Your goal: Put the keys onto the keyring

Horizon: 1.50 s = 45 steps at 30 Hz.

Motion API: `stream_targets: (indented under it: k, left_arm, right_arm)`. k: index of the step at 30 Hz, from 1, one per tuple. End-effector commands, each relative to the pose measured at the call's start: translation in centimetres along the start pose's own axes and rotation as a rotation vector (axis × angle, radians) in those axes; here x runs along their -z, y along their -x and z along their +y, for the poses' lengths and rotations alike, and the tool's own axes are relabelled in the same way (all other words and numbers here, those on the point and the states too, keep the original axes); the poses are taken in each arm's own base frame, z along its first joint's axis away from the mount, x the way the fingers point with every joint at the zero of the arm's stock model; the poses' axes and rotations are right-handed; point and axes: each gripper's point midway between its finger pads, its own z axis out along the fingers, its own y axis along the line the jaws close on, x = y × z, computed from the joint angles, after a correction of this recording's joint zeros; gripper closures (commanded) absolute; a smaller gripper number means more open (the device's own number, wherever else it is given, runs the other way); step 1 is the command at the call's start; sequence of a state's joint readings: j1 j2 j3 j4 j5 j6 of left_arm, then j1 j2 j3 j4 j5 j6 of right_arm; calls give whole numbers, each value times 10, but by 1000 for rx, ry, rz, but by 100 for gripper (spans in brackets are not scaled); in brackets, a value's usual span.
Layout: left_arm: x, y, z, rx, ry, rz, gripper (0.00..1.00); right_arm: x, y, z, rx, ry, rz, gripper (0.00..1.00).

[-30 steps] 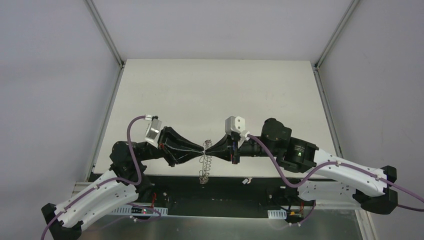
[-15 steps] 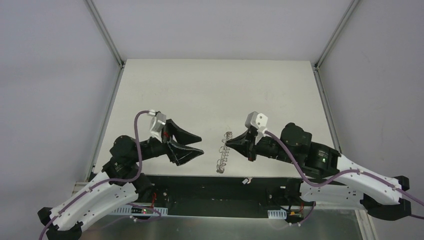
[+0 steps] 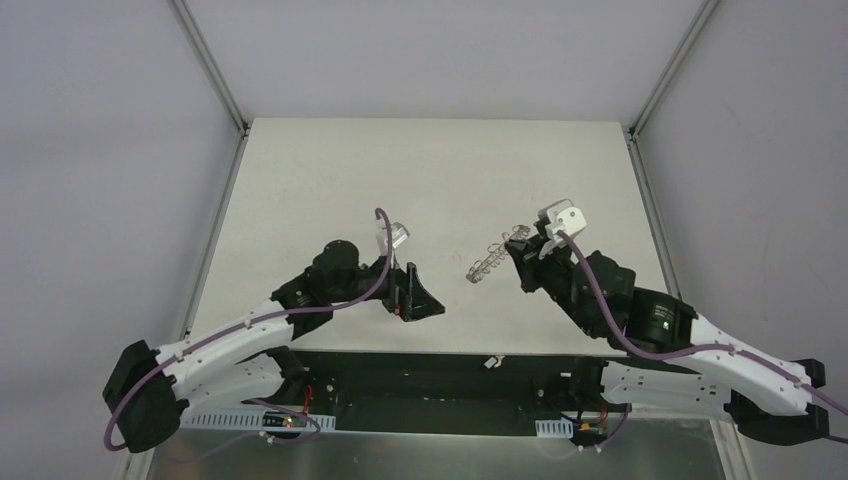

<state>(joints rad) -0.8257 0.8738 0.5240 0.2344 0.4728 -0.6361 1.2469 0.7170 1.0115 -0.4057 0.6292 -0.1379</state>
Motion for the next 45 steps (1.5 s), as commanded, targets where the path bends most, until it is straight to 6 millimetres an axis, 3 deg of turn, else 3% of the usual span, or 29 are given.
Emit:
stream_targets:
  k: [1,8,17,23,28,33,45]
  left_arm:
    - [-18,-17,-11,69,-83,119,1]
    - [-55,-55,-8,190,-6,320,2]
    - [-87,-103,13,396,169,535,10]
    - [-94,-134,17,494,268,629,20]
    - [-96,-156,16,498,369,692,21]
    - [-103,-169,10,530,419,727,25]
    - [-112,-173,46,532,700,663,40]
  right_arm:
    - [18,25,-42,-118,-189,-102,100]
    - [19,15,-51,-146,-251,-76,100]
    - [17,5,-46,-206,-239,-58,100]
    - [19,3,-49,-242,-253,-63,100]
    - [19,0,-48,-264,-249,-64,100]
    - [21,0,-47,-291,-236,-76,100]
    - [24,-6,-42,-347,-180,-101,100]
